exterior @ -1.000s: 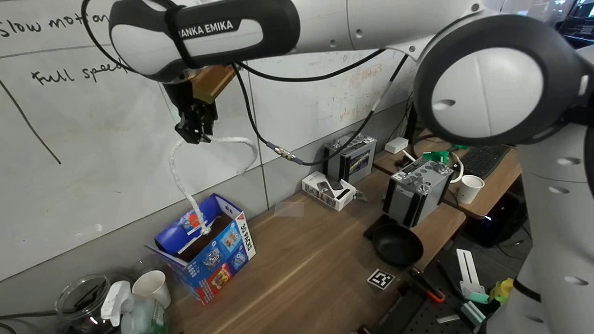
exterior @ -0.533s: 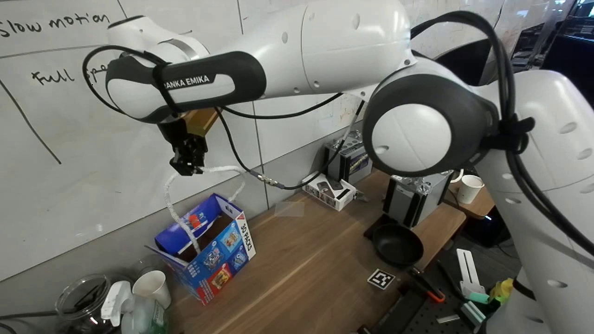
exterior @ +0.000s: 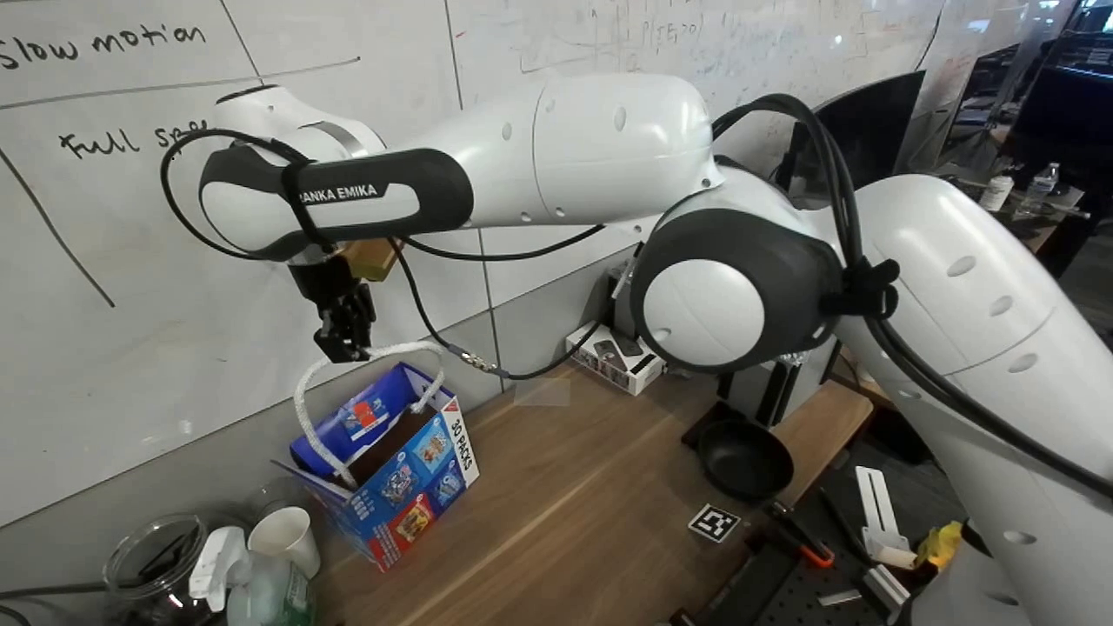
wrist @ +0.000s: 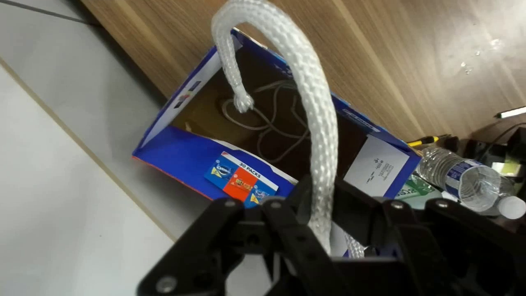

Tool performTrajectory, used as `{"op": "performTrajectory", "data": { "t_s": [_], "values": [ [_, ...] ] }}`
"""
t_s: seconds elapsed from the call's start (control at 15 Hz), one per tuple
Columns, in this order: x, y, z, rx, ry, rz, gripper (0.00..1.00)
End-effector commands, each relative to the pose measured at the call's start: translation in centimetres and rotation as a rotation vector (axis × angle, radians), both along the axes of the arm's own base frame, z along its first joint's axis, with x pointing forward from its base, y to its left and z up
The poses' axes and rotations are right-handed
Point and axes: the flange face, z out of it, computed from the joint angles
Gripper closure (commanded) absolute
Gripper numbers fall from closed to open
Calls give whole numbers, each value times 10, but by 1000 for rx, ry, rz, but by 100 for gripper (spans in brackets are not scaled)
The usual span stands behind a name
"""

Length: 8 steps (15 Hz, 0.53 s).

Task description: Pick up the rope from the table, put it in the box and move the box to the right

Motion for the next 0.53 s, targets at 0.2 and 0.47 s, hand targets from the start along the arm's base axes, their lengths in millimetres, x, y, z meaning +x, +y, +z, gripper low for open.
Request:
{"op": "performTrajectory", "data": {
  "t_s": [0.2,0.47],
  "values": [
    [9,8,-24,95,84,90,96],
    [12,7,-44,130,128,117,96]
  ]
}}
